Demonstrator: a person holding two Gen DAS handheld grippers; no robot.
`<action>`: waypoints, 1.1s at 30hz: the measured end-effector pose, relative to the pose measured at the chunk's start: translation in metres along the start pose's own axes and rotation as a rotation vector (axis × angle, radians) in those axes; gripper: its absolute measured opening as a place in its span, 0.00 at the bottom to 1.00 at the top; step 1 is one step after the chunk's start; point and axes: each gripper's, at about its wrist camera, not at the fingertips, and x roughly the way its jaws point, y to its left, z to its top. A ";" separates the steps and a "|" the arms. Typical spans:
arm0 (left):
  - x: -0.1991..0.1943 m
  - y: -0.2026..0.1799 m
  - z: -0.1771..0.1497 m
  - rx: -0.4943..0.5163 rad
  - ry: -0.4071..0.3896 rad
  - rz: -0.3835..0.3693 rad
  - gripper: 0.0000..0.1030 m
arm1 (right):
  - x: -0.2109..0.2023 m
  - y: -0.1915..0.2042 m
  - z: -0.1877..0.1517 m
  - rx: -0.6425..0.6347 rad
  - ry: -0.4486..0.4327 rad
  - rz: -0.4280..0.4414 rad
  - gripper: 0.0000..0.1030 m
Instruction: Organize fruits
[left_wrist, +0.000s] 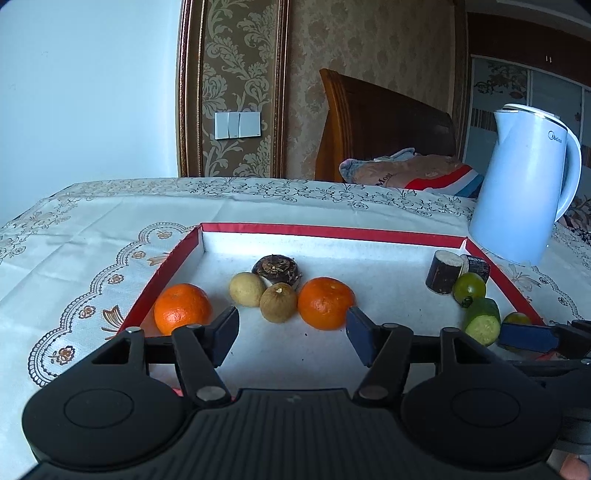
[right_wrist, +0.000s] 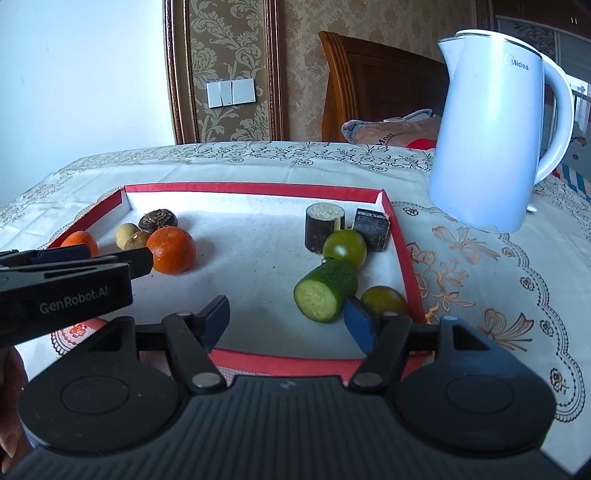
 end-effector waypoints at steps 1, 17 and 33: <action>-0.002 0.001 -0.001 0.001 0.000 -0.003 0.61 | -0.001 0.000 -0.001 0.000 -0.002 0.002 0.66; -0.043 0.020 -0.018 -0.045 -0.014 -0.053 0.73 | -0.050 0.015 -0.022 -0.060 -0.124 -0.031 0.89; -0.055 0.019 -0.028 0.002 -0.025 -0.041 0.74 | -0.054 0.003 -0.031 0.024 -0.081 -0.008 0.95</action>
